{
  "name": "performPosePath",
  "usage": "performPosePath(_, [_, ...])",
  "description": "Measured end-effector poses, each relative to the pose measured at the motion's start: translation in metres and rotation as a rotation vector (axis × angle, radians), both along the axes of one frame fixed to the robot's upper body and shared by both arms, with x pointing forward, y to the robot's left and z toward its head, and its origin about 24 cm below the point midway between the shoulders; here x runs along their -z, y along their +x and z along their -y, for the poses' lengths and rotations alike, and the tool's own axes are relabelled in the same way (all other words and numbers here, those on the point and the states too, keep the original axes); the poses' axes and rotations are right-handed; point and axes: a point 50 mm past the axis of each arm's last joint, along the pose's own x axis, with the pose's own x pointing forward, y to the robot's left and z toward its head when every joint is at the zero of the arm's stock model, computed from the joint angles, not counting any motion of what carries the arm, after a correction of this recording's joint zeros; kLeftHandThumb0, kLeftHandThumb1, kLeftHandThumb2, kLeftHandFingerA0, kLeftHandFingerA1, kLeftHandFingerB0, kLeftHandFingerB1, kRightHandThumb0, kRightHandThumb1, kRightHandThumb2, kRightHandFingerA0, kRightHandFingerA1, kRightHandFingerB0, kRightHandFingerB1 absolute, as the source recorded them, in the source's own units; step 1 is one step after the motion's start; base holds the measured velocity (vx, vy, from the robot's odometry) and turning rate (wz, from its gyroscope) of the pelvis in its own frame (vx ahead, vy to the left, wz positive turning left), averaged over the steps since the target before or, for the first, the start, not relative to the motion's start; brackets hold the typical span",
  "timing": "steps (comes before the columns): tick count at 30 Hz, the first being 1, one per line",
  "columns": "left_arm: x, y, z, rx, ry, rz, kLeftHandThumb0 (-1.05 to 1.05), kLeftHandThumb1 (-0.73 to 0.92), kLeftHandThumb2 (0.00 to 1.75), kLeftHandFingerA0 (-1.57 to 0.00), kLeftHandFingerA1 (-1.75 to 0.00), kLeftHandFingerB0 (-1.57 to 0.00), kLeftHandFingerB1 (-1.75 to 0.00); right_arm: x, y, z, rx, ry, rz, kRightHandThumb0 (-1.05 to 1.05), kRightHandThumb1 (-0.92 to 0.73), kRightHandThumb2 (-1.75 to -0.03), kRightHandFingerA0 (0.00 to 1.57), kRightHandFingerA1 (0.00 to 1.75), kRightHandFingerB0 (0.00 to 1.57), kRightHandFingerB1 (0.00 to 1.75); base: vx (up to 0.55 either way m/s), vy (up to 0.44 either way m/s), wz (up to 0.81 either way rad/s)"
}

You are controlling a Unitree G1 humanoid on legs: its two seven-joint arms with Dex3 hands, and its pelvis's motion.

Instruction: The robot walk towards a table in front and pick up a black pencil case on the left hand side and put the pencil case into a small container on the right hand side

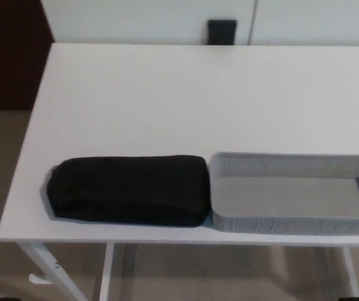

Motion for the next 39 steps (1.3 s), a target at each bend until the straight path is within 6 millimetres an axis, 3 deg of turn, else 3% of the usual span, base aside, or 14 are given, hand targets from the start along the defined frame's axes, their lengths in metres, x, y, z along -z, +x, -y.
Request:
performPosePath(16, [0.0,0.0,0.001,0.004,-0.001,-0.002,-0.49,0.43,0.76,-0.5,-0.58,-0.34,-0.47,0.0,0.0,0.001,-0.001,-0.007,-0.006,-0.75,-0.3,-0.74,0.98,0.56,0.76,0.52,0.0,0.0,0.0])
performPosePath(17, [0.001,0.0,0.001,0.003,-0.002,-0.002,-0.41,0.54,0.56,-0.57,-0.49,-0.4,-0.36,0.0,0.0,0.001,-0.002,-0.007,-0.007,-0.75,-0.3,-0.74,0.99,0.57,0.76,0.52,0.0,0.0,0.0])
performPosePath(18, [0.001,0.0,0.001,0.002,-0.002,-0.003,-0.49,0.43,0.77,-0.5,-0.58,-0.32,-0.47,0.0,0.0,0.001,-0.003,-0.008,-0.008,-0.76,-0.31,-0.74,1.0,0.57,0.76,0.53,0.0,0.0,0.0])
performPosePath(20, [0.001,-0.001,0.001,0.001,-0.003,-0.003,-0.51,0.44,0.77,-0.51,-0.57,-0.34,-0.47,0.001,-0.001,0.001,-0.004,-0.009,-0.01,-0.75,-0.31,-0.74,0.99,0.57,0.76,0.53,0.0,0.0,0.0])
performPosePath(21, [0.001,-0.001,0.001,0.001,-0.002,-0.004,-0.43,0.53,0.56,-0.58,-0.49,-0.41,-0.36,0.001,-0.001,0.001,-0.006,-0.01,-0.012,-0.76,-0.3,-0.74,0.99,0.57,0.76,0.53,0.0,0.0,0.0])
performPosePath(22, [0.001,-0.001,0.001,0.001,-0.002,-0.004,-0.43,0.53,0.56,-0.57,-0.49,-0.41,-0.36,0.001,-0.001,0.001,-0.007,-0.011,-0.012,-0.76,-0.3,-0.74,0.99,0.57,0.76,0.53,0.0,0.0,0.0])
performPosePath(23, [0.001,-0.001,0.0,0.001,-0.002,-0.005,-0.48,0.43,0.78,-0.5,-0.58,-0.32,-0.48,0.001,-0.001,0.001,-0.008,-0.012,-0.013,-0.76,-0.3,-0.74,0.99,0.57,0.76,0.52,0.0,0.0,0.0])
performPosePath(28, [0.001,-0.002,0.001,0.001,-0.003,-0.005,-0.48,0.43,0.78,-0.5,-0.58,-0.32,-0.48,0.001,-0.001,0.0,-0.009,-0.014,-0.014,-0.75,-0.31,-0.74,0.99,0.57,0.76,0.53,0.0,0.0,0.0])
performPosePath(31, [0.001,-0.001,0.001,0.002,-0.003,-0.005,-0.51,0.44,0.76,-0.5,-0.57,-0.34,-0.47,0.001,-0.001,0.001,-0.009,-0.014,-0.013,-0.75,-0.31,-0.74,1.0,0.57,0.76,0.52,0.0,0.0,0.0])
performPosePath(32, [0.001,-0.001,0.001,0.002,-0.003,-0.005,-0.41,0.54,0.56,-0.53,-0.5,-0.38,-0.35,0.001,-0.001,0.001,-0.009,-0.014,-0.014,-0.76,-0.31,-0.74,1.0,0.57,0.76,0.52,0.0,0.0,0.0])
performPosePath(33, [0.001,-0.001,0.001,0.002,-0.003,-0.005,-0.48,0.42,0.75,-0.45,-0.57,-0.33,-0.46,0.001,-0.001,0.001,-0.009,-0.014,-0.014,-0.75,-0.3,-0.74,1.0,0.57,0.76,0.52,0.0,0.0,0.0])
performPosePath(35, [-0.001,-0.002,0.001,0.002,-0.004,0.007,-0.49,0.41,0.75,-0.42,-0.58,-0.31,-0.46,0.001,-0.001,0.0,-0.01,-0.014,-0.014,-0.75,-0.3,-0.74,1.0,0.57,0.76,0.52,0.0,0.0,0.0])
performPosePath(36, [-0.003,-0.002,0.001,0.004,-0.008,0.022,-0.44,0.52,0.56,-0.42,-0.51,-0.36,-0.33,0.001,-0.001,0.0,-0.01,-0.014,-0.015,-0.75,-0.3,-0.74,1.0,0.57,0.76,0.52,0.0,0.0,0.0])
performPosePath(39, [-0.012,-0.007,0.008,0.04,-0.038,0.063,-0.59,0.37,0.7,-0.16,-0.49,-0.12,-0.37,0.001,-0.001,0.0,-0.009,-0.014,-0.015,-0.75,-0.31,-0.74,0.99,0.57,0.76,0.53,0.0,0.0,0.0])
